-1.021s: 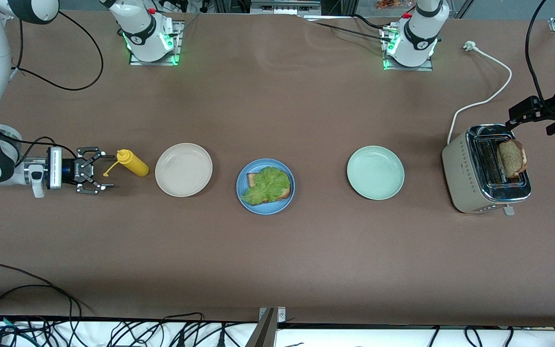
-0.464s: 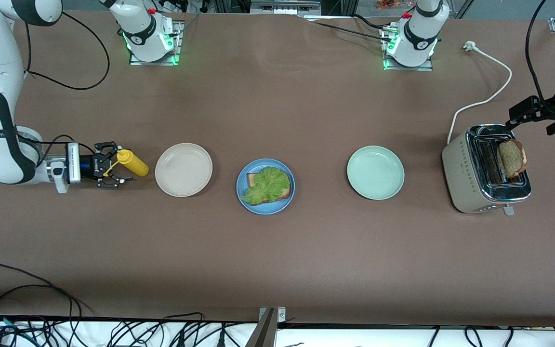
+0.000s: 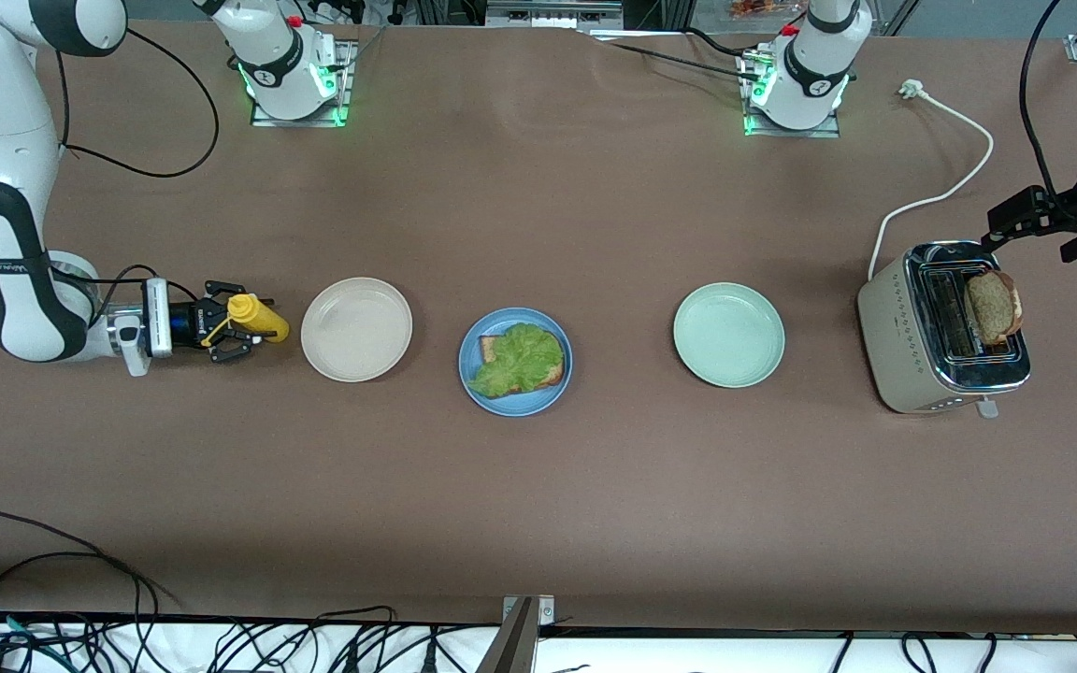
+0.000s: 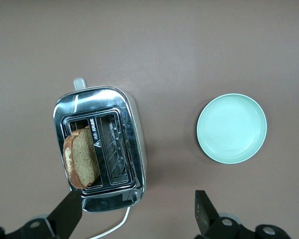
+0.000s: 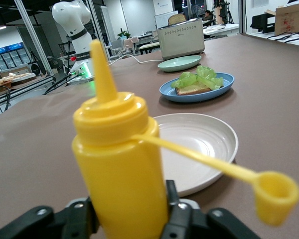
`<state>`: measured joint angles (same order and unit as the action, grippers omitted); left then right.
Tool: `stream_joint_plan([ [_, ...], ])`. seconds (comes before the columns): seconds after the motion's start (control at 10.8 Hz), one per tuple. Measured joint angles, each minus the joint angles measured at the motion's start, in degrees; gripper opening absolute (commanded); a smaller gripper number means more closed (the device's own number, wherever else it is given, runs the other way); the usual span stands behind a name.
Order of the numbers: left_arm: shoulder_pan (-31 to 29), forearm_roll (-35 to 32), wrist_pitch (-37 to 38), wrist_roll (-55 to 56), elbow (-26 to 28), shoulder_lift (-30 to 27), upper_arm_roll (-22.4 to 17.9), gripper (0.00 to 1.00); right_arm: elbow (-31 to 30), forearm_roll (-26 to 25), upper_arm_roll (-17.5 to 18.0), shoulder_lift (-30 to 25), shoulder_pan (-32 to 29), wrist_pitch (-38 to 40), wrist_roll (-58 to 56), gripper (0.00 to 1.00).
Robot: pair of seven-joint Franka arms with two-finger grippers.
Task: Make sandwich in blue plate with both arms
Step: 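Grasp the yellow squeeze bottle with the right gripper, then lift the yellow bottle and tilt it over the blue plate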
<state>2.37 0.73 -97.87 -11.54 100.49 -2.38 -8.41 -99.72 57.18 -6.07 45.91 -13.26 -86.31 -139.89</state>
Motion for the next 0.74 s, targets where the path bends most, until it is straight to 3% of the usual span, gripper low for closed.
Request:
stream_joint_plan([
  [0.28,0.01,0.0,-0.01,0.0,0.0,0.0,0.03,1.0,0.05,-0.76,-0.17,-0.14,-0.04,-0.2,1.23,0.04],
  [0.74,0.06,0.0,-0.03,0.0,0.0,-0.11,0.1,1.0,1.36,-10.51,-0.34,-7.07,0.7,-1.04,21.5,0.04],
])
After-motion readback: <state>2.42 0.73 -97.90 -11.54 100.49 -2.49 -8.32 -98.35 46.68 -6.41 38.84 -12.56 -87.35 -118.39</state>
